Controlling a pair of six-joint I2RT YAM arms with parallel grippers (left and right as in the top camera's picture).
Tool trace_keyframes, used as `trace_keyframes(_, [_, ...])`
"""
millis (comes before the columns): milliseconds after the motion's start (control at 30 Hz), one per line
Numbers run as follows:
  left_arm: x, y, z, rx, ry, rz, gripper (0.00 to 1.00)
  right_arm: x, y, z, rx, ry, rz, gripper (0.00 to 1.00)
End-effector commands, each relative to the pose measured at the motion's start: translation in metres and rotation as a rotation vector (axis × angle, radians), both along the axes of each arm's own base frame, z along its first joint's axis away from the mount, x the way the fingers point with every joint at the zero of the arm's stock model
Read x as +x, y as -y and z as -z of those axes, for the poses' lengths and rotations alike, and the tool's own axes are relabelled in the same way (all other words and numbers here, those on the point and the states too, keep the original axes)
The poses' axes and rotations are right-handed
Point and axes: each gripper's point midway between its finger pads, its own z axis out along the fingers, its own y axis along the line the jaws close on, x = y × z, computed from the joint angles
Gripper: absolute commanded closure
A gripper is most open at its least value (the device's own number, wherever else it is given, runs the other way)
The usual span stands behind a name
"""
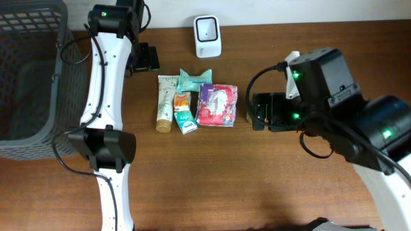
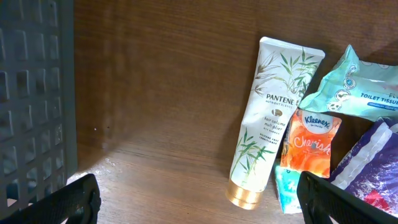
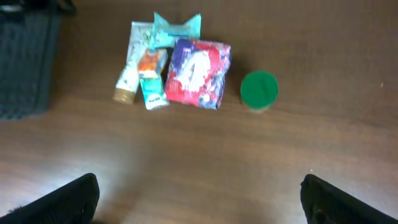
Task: Scan the item barcode
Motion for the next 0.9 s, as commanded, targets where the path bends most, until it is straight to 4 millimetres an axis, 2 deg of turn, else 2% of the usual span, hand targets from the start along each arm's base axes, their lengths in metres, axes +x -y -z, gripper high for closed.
trace_keyframes(0, [-0.001, -0.003, -0.003, 0.016, 0.004, 0.012, 0.01, 0.007, 0.0, -0.009, 0.01, 0.043, 0.036, 0.01])
trace_keyframes(100, [-0.001, -0.003, -0.003, 0.017, 0.004, 0.012, 0.01, 0.015, -0.007, -0.008, 0.029, 0.047, 0.025, 0.01])
trace_keyframes(333, [-0.001, -0.003, -0.003, 0.016, 0.004, 0.012, 0.01, 0.021, -0.038, 0.015, 0.093, -0.073, -0.057, 0.01])
trace_keyframes(533, [-0.001, -0.003, -0.003, 0.016, 0.004, 0.012, 0.01, 0.044, -0.051, 0.026, 0.095, -0.072, -0.058, 0.01])
trace_keyframes(867, [-0.001, -0.002, -0.003, 0.016, 0.004, 0.014, 0.01, 0.069, -0.068, 0.045, 0.105, -0.087, -0.069, 0.01])
